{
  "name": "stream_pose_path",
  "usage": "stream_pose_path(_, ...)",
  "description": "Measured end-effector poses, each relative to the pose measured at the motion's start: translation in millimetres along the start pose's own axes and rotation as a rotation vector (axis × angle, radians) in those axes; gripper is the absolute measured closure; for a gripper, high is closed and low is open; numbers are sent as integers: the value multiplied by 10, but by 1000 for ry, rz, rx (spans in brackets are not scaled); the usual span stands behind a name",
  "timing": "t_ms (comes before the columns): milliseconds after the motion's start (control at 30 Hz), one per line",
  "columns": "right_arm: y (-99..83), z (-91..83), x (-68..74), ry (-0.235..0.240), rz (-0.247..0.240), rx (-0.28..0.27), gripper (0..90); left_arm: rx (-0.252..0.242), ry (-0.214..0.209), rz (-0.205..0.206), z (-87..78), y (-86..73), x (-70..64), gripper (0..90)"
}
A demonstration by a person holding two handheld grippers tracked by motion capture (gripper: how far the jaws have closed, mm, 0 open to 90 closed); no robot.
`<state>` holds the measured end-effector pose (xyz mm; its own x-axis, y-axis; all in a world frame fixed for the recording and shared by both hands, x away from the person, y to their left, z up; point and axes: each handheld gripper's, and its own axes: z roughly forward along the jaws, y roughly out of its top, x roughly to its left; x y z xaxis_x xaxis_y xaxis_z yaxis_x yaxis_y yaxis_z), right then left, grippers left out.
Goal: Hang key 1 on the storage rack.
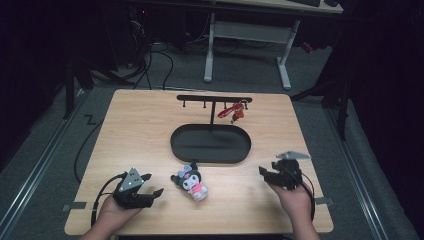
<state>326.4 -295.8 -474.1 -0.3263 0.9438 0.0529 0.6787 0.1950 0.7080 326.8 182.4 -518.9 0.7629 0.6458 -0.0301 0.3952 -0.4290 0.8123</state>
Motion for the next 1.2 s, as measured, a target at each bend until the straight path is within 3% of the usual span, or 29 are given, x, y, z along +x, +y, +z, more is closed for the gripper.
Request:
stream_pose_path(67, -234, -22, 8, 0, 11, -64, 436, -4, 9, -9, -2, -3, 1, 319)
stream_pose_path(100, -472, -74, 1, -30, 25, -179, 460, -19, 27, -6, -1, 4, -17, 353)
stream_pose_path(167, -525, -94, -3, -42, 36, -187, 462, -25, 33, -6, 3, 12, -25, 362)
stream_pose_path(200, -496, -175, -2, -24, -13, -168, 461, -28, 34, -8, 12, 19, -32, 389)
stream_pose_path(267, -505, -248, 15, -43, -24, -217, 466, -22, 48, -15, 59, 41, -55, 427)
stream_pose_path(367, -517, -227, 21, -18, -29, -208, 466, -27, 51, -36, 108, 69, -63, 503)
stream_pose_path(467, -564, -132, 50, -8, -65, -172, 472, -32, 67, -30, 179, 155, -107, 747)
stream_pose_path(567, -581, -79, 72, 26, -59, -158, 472, -39, 104, -3, 229, 221, -144, 884)
stream_pose_path(733, -550, -45, 159, 18, -78, -153, 480, -16, 93, -20, 377, 278, -123, 899)
stream_pose_path(833, -535, -15, 203, 30, -80, -146, 481, -4, 78, -4, 446, 296, -173, 900)
stream_pose_path(1000, -520, 27, 294, 34, -100, -130, 485, 3, 32, 48, 550, 362, -415, 900)
stream_pose_path(1033, -520, 27, 294, 34, -100, -130, 485, 3, 32, 48, 550, 362, -415, 900)
stream_pose_path(1200, -526, -17, 265, 37, -90, -143, 485, -4, -19, 66, 717, 467, -676, 900)
